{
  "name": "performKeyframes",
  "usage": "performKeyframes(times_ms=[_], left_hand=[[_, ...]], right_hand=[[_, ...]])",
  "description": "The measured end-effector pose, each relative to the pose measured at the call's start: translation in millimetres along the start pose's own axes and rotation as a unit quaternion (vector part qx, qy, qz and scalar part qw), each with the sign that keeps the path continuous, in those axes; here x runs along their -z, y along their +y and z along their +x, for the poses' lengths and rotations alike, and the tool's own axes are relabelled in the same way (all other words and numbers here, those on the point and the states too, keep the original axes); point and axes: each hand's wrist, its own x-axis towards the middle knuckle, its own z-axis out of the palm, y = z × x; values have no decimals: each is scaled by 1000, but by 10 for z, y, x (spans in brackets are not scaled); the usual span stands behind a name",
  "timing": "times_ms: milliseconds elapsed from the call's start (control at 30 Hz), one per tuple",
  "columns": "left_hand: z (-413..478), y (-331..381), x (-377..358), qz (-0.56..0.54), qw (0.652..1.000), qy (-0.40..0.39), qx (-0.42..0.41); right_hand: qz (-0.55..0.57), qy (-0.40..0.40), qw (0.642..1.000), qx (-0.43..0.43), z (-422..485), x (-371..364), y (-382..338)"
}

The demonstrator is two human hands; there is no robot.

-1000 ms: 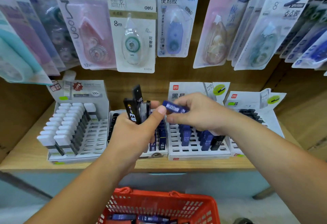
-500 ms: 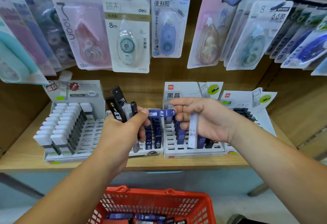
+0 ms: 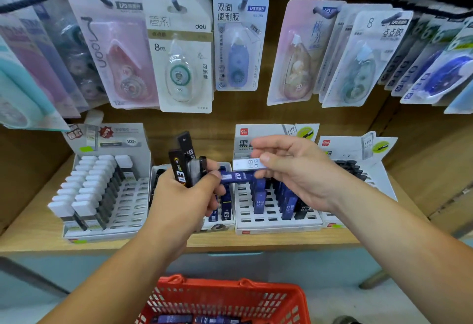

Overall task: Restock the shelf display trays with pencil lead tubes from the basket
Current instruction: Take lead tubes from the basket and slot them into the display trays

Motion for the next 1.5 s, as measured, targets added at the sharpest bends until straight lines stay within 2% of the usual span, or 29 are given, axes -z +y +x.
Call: performKeyframes(times_ms=[100,233,333,400,467,533,600,633,833,967,1033,1133,1200,1300,1500], left_hand=[[-38,29,4,15,999,-42,-2],[-65,45,-8,65,995,-65,-34],[-69,31,-11,118,988,-69,-71],[-55,36,8,130,987,-53,-84],[-12,59,63,132,988,-24,-81],[17,99,126,108,993,-17,-41],[14,112,145,72,996,-56,13],[5,107,141,62,995,-76,23],[22,144,135,55,995,-77,-29],[-2,126,117,112,990,-75,-51],[19,113,128,110,992,-57,-35],[69,102,186,107,994,-30,2],[74,89,209,109,994,-20,21],[76,43,229,112,993,-19,45],[98,-56,257,68,993,-40,86]], right_hand=[[-29,-14,999,10,-16,-38,27],[-251,-29,966,55,-50,-91,16],[-285,-81,954,33,-55,-129,-36],[-299,-90,950,7,-43,-121,-82],[-243,-40,969,-8,-7,-91,-107],[-86,16,996,-8,47,-75,-106],[45,27,999,-10,77,-112,-59],[58,24,998,-13,72,-144,-27],[-101,-66,992,29,-35,-251,11],[-289,-98,945,117,-37,-204,-55],[-280,-70,948,134,21,-157,-65],[-229,16,965,128,148,-78,-46],[-275,59,947,153,246,-14,20],[-345,70,923,159,375,46,158],[-391,37,911,129,507,68,354]])
